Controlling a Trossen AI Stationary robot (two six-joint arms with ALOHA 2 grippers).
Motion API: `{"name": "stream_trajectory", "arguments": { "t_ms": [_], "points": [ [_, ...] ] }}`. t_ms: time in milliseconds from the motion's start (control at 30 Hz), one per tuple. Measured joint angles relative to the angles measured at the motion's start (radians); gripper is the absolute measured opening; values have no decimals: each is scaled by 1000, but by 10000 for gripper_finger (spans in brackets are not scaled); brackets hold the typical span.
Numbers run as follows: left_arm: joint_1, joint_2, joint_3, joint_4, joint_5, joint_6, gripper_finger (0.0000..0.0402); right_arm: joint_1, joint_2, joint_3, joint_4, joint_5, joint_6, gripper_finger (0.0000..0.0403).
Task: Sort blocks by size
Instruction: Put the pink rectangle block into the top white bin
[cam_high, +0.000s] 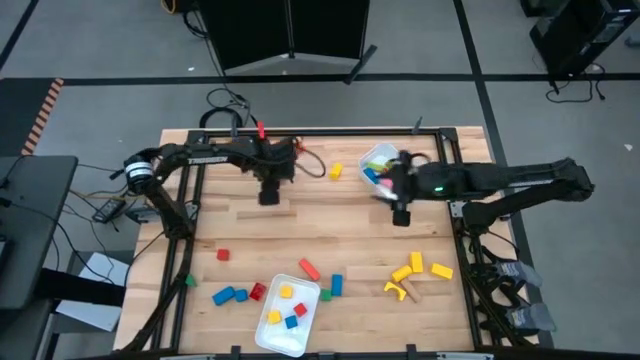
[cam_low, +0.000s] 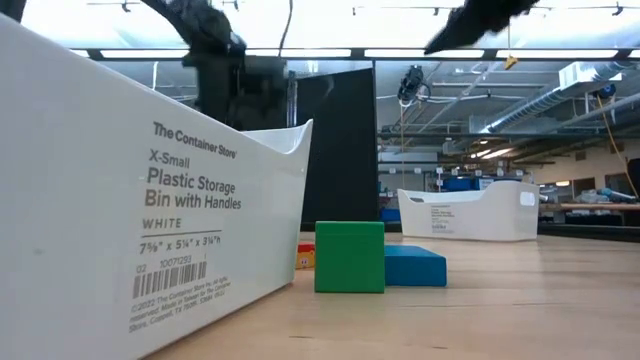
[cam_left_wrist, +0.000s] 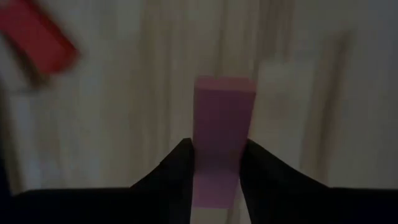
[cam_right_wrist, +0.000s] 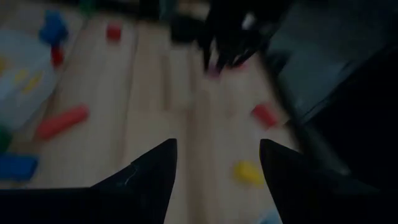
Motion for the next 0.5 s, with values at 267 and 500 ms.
{"name": "stream_trajectory", "arguments": {
  "t_ms": [267, 500],
  "points": [
    [-75, 48, 229, 293, 67, -274, 104, 89, -224, 0, 187, 160, -95, 240],
    [-116, 262, 436, 582, 100, -492, 104, 131, -301, 2, 350, 163, -136, 240]
  ]
}}
